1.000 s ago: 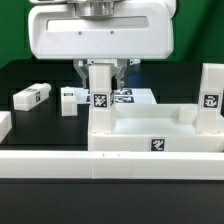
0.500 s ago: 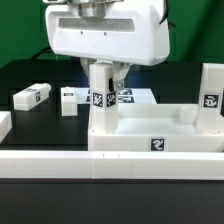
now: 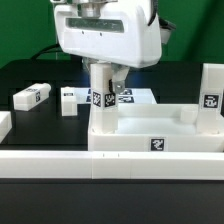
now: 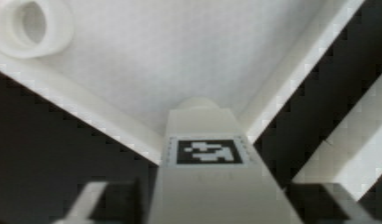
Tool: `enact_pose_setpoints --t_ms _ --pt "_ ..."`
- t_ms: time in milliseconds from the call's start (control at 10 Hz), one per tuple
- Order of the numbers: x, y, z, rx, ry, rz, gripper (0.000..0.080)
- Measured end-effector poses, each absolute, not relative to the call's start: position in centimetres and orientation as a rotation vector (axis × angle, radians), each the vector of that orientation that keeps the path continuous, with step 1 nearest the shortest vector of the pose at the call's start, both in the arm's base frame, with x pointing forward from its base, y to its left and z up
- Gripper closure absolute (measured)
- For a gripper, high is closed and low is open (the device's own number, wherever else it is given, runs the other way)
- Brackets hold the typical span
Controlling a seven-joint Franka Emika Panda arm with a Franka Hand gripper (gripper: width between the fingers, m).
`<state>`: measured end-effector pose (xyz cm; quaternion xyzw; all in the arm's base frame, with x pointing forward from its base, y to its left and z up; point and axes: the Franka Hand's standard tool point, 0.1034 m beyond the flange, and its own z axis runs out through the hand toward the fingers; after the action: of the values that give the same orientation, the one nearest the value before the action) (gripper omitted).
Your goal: Assemble desk
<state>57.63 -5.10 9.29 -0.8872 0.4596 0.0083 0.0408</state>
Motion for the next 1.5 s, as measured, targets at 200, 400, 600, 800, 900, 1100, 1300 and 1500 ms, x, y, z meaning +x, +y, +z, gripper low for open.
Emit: enact_pose_setpoints --t_ms 200,400,600,800,900,1100,1300,1500 --pt "57.6 -5.0 9.3 -2.842 1.166 0.022 0.0186" --pt "57.7 -5.0 9.3 -2.948 0.885 0.017 0.0157" --pt "57.6 -5.1 9.2 -3.007 0.654 0.012 0.0152" --pt "57.7 -5.7 9.4 -3.059 0.330 0.000 0.0150" --pt "57.8 -6.0 9.4 -3.069 0.223 -0.007 0.0150" --pt "57.8 -6.3 9.1 -3.082 -0.009 -0.006 0.0150" --pt "57.8 -6.3 9.2 -3.095 -0.205 -0.005 0.0150" --pt "57.8 -6.4 9.1 -3.094 -0.339 -0.006 0.0150"
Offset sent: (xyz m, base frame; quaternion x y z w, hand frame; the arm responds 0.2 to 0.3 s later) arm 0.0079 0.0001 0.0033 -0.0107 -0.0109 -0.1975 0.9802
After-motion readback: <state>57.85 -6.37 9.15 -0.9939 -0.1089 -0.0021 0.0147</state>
